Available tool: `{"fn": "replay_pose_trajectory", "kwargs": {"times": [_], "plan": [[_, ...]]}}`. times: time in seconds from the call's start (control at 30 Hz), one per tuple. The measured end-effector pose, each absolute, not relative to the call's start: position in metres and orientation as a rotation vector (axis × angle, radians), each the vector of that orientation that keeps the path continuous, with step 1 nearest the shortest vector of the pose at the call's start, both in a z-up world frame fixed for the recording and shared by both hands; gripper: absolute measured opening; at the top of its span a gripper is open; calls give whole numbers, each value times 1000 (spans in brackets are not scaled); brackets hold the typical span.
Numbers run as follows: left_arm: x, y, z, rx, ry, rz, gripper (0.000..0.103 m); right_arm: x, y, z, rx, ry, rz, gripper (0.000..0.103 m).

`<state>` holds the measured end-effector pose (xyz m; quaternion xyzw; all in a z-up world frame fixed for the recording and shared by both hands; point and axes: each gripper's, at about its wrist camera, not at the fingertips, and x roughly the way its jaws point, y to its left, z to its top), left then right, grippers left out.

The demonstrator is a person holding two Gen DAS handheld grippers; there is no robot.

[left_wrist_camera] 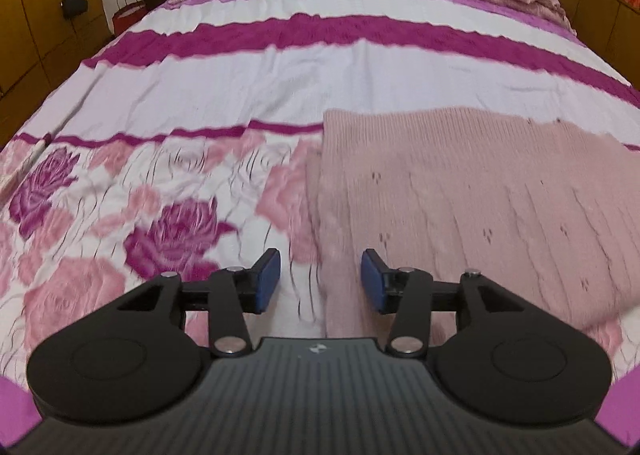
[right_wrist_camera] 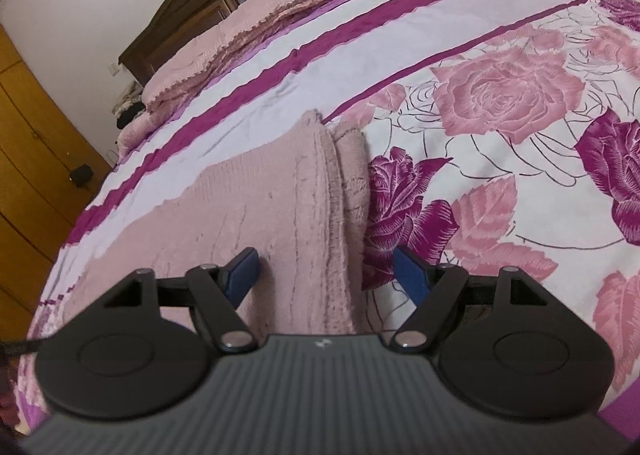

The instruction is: Fold small clothes

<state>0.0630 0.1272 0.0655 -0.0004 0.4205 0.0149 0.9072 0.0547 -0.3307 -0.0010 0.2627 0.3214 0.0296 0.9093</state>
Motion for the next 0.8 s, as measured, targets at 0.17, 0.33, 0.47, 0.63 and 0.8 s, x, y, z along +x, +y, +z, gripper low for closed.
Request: {"fn": "replay_pose_trajectory", "kwargs": {"times": [0.17, 0.33, 0.47, 0.63, 0.8], "plan": [[45, 127, 67, -25, 877, 42, 62, 61, -327, 0, 520, 665, 67, 72], [36, 124, 73, -9, 872, 48, 64, 67, -330, 2, 604, 673, 114, 33], [34, 125, 79, 20, 871, 52, 64, 65, -333, 11, 646, 648, 125, 25], [31, 130, 92, 62, 855, 60, 64, 61, -332, 28, 722, 602, 151, 23], [29, 135, 103, 88, 840, 58, 64, 62, -314, 52, 727, 562, 181, 22]]}}
